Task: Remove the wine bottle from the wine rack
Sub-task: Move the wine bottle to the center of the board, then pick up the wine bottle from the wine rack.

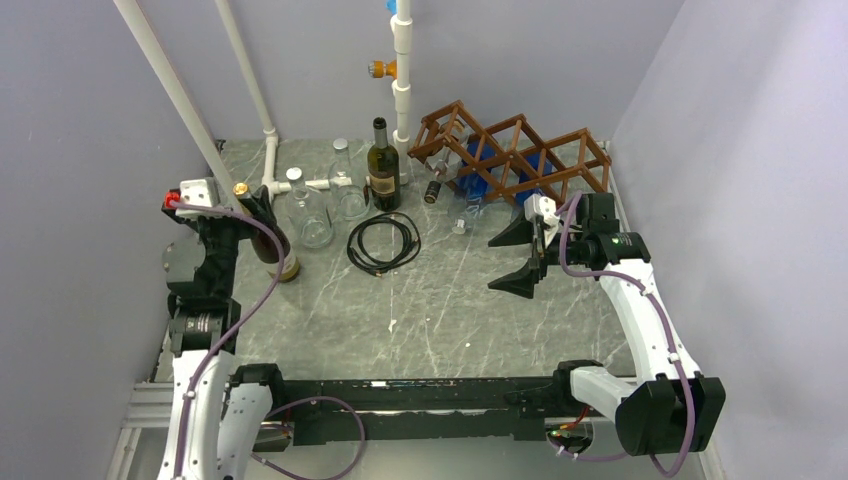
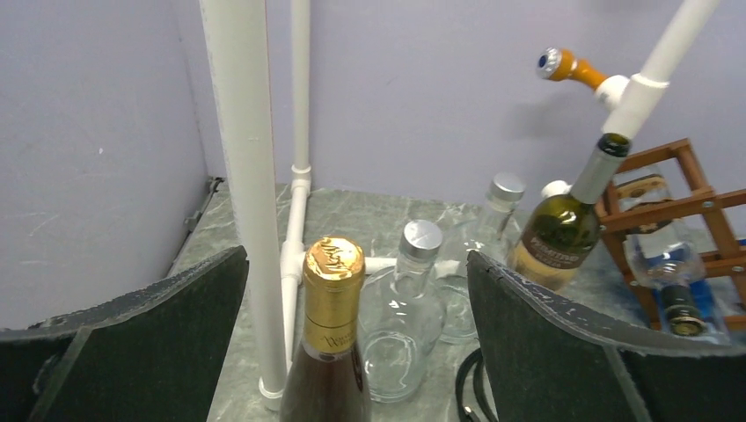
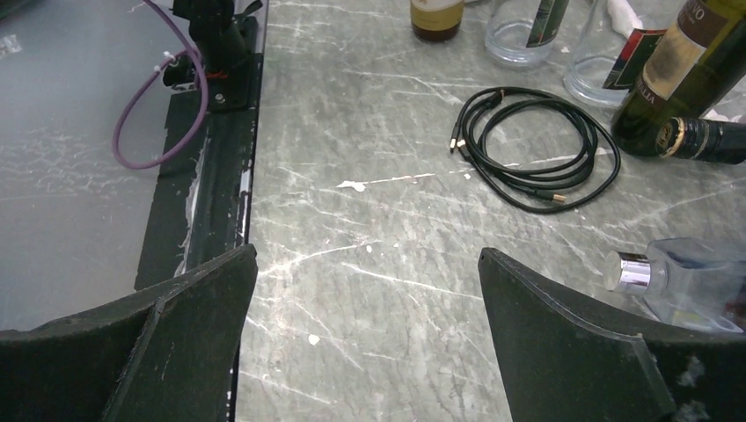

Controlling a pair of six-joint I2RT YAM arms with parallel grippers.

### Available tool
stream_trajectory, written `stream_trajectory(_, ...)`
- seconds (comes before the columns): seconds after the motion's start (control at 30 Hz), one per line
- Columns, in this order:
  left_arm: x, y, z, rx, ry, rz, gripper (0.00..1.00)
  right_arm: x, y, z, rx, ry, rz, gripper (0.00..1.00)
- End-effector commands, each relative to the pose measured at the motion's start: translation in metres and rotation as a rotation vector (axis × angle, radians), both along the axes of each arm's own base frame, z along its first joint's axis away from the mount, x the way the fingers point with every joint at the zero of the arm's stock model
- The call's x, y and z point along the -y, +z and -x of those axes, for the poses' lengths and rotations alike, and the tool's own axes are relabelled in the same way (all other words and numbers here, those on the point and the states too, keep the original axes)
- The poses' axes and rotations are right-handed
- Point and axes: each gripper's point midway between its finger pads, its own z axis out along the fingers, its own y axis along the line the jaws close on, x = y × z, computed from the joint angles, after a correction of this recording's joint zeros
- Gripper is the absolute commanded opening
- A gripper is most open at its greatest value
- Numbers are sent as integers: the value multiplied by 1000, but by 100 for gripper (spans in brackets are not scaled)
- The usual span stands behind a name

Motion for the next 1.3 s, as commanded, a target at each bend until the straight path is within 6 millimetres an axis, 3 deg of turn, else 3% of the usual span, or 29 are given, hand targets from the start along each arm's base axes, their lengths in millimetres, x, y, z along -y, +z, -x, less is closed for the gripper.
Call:
stream_trajectory(0.0, 13, 23, 21, 25, -67, 59, 99, 3, 4, -3, 49, -2, 4, 100)
stream_trajectory(0.43, 79, 22, 33, -98, -423, 194, 100, 12, 5, -10, 55, -49, 4, 100)
stream_trajectory(0.73, 111, 14, 37, -177, -621, 259, 99, 18, 5, -15, 45, -80, 3, 100)
stream_trajectory(0.93, 128, 0, 37, -220, -688, 286, 99, 21, 4, -18, 36, -93, 3, 100)
stream_trajectory(1.27, 194, -25, 34, -330, -810, 218, 99, 23, 2, -21, 25, -105, 5, 100)
